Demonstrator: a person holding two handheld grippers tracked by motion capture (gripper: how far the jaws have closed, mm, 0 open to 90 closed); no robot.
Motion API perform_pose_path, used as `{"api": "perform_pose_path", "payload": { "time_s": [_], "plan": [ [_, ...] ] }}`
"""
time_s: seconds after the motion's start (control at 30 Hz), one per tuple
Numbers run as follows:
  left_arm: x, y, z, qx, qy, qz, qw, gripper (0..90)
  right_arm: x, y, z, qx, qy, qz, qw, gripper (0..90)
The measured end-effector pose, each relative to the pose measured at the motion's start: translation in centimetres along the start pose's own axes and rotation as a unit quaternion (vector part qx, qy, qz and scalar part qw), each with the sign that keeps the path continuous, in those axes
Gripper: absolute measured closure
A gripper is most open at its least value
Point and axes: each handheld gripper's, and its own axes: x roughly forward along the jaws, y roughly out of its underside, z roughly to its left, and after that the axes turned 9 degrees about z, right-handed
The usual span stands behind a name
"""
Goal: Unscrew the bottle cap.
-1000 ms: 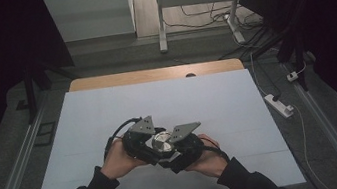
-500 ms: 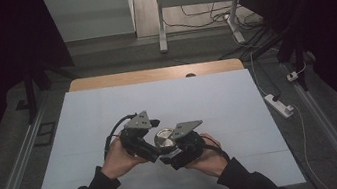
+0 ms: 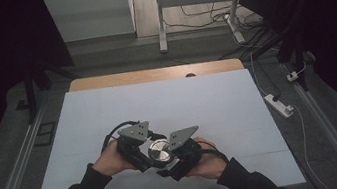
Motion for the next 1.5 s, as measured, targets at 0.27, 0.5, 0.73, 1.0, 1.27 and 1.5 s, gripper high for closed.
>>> {"api": "perform_pose_path", "payload": {
  "time_s": [0.27, 0.5, 0.73, 1.0, 1.27, 1.5],
  "plan": [
    [1.0, -0.9, -0.1, -0.087, -0.079, -0.010, 0.9930, 19.3, -0.3, 0.2, -1.0, 0.057, 0.058, -0.001, 0.9967, 14.6],
    [1.3, -1.8, -0.7, -0.141, -0.134, -0.025, 0.9807, 19.5, -0.4, 0.4, -1.5, 0.089, 0.089, -0.003, 0.9921, 14.7],
    [0.9, -1.8, -0.7, -0.155, -0.136, -0.034, 0.9779, 19.5, -0.4, 0.5, -1.6, 0.096, 0.090, -0.008, 0.9912, 14.6],
    [0.1, -1.8, -0.9, -0.148, -0.135, -0.035, 0.9792, 19.5, -0.6, 0.7, -2.0, 0.095, 0.092, -0.011, 0.9911, 14.7],
    [-1.0, -1.7, -1.5, -0.146, -0.132, -0.040, 0.9797, 19.5, -0.9, 0.7, -2.1, 0.093, 0.092, -0.015, 0.9913, 14.7],
    [-1.6, -1.2, -2.0, -0.148, -0.129, -0.039, 0.9797, 19.5, -1.2, 0.8, -2.4, 0.095, 0.094, -0.017, 0.9909, 14.7]
  ]
}}
